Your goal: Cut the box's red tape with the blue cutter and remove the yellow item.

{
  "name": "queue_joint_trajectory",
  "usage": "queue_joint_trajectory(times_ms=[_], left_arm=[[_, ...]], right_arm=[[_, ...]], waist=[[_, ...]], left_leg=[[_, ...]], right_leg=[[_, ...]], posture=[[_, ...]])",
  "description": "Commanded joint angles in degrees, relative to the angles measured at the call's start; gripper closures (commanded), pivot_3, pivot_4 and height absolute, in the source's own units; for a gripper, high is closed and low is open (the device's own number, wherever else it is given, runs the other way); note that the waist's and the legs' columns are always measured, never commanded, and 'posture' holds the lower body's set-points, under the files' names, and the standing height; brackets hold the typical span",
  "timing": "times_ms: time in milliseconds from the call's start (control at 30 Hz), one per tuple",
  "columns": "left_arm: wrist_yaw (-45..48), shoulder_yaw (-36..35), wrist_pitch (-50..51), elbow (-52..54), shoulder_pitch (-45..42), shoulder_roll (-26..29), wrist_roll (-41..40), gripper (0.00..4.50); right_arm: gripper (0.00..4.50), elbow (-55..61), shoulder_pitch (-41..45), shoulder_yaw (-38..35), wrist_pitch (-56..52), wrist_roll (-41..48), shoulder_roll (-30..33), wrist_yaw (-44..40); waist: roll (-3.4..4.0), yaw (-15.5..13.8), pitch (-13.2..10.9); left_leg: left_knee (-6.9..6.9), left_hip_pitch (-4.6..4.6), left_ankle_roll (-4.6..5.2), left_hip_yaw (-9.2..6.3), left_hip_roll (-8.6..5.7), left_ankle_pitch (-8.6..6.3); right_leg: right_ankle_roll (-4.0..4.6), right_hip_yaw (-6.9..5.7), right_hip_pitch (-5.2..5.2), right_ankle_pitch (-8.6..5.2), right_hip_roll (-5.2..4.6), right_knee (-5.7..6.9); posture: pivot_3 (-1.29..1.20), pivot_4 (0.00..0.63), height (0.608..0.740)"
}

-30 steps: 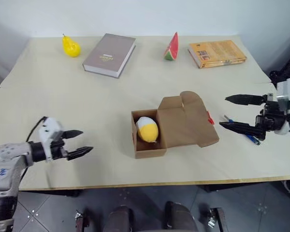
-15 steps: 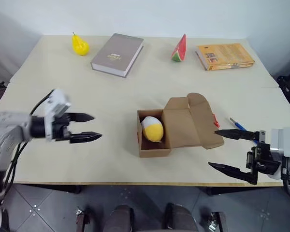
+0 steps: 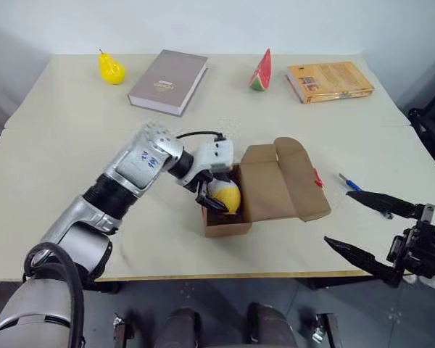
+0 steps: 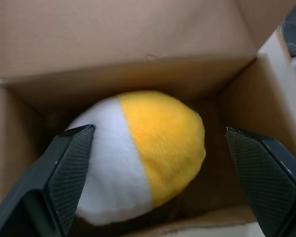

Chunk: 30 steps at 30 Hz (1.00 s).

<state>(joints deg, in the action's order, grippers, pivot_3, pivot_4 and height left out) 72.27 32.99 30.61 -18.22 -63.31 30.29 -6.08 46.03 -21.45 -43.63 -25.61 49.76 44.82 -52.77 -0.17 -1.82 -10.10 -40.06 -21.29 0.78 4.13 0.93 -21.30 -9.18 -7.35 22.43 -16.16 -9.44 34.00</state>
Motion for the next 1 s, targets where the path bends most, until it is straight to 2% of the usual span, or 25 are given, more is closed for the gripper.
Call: queue_joint_trajectory(times_ms=[33, 167, 333, 467, 600, 733, 900, 1000], left_arm=[[0.1, 0.2, -5.5, -4.2, -2.1, -2.2, 3.9, 0.65], [-2.0, -3.7, -9.7, -8.5, -2.4, -6.4, 3.7, 1.88], [-1.8, -8.6, -14.3, -12.2, -2.4, -7.1, 2.5, 3.39], [-1.6, -19.6, -12.5, -12.7, -0.6, -8.6, -6.3, 4.4], [-7.0, -32.7, -15.4, -13.5, 2.0, -8.9, -13.7, 4.48], [-15.0, -43.0, -23.0, -11.2, 12.2, -0.8, -12.5, 4.48], [-15.8, -50.0, -34.4, -8.6, 29.9, 10.0, -10.2, 4.48], [-13.4, -50.0, -35.5, -6.2, 37.9, 13.0, -10.5, 4.48]], right_arm=[[0.0, 2.8, -1.8, -2.4, 0.2, 1.9, -0.8, 1.5], [0.0, 4.2, -3.9, -1.7, 0.8, 2.1, -1.9, 2.9], [0.0, 3.1, -3.6, 0.0, 1.5, 1.7, -1.3, 2.3], [0.0, 0.0, 0.1, 2.4, 1.7, 1.9, 0.0, 1.8], [0.0, -3.3, 5.0, 6.1, 1.8, 1.8, 0.8, 1.1], [0.0, -6.5, 12.4, 13.8, 2.6, 0.1, 0.3, 0.4], [0.0, -11.2, 20.5, 24.3, 6.1, -4.2, -2.6, -1.9], [0.0, -14.2, 23.6, 29.0, 7.6, -6.7, -3.2, -4.9]], waist=[[0.0, -0.1, 0.0], [-0.03, -0.8, 0.0], [-0.03, -1.1, 0.0], [-0.03, -0.9, 0.0], [-0.03, -0.6, 0.0], [0.01, 1.1, 0.0], [-0.04, 2.3, 0.0], [-0.1, 1.0, 0.0]], left_leg=[[-0.01, -0.01, 0.01, 0.0, 0.0, 0.0], [-0.05, -0.03, 0.05, 0.0, -0.01, -0.02], [-0.09, -0.03, 0.06, 0.01, -0.01, -0.01], [-0.11, -0.04, 0.06, 0.0, -0.01, -0.01], [-0.13, -0.02, 0.06, -0.05, 0.02, -0.01], [-0.08, 0.07, 0.05, -0.06, 0.02, -0.01], [0.01, 0.18, 0.0, -0.27, 0.01, -0.03], [-0.07, 0.08, -0.01, -0.39, -0.02, -0.03]], right_leg=[[0.0, 0.01, 0.0, 0.0, 0.0, 0.0], [-0.01, 0.03, -0.02, 0.0, 0.0, -0.03], [-0.01, 0.04, 0.0, 0.0, 0.0, -0.01], [-0.01, 0.03, 0.0, 0.0, 0.0, 0.0], [-0.01, 0.01, 0.01, 0.0, 0.0, 0.09], [-0.01, 0.02, 0.0, 0.0, -0.01, 0.16], [0.01, -0.04, 0.08, 0.0, 0.0, 0.32], [0.0, -0.15, 0.03, 0.0, -0.03, 0.31]], posture=[[0.0, 0.15, 0.74], [0.0, 0.15, 0.74], [0.0, 0.15, 0.74], [0.0, 0.15, 0.74], [0.0, 0.15, 0.74], [0.0, 0.15, 0.74], [0.0, 0.15, 0.74], [0.0, 0.15, 0.74]])
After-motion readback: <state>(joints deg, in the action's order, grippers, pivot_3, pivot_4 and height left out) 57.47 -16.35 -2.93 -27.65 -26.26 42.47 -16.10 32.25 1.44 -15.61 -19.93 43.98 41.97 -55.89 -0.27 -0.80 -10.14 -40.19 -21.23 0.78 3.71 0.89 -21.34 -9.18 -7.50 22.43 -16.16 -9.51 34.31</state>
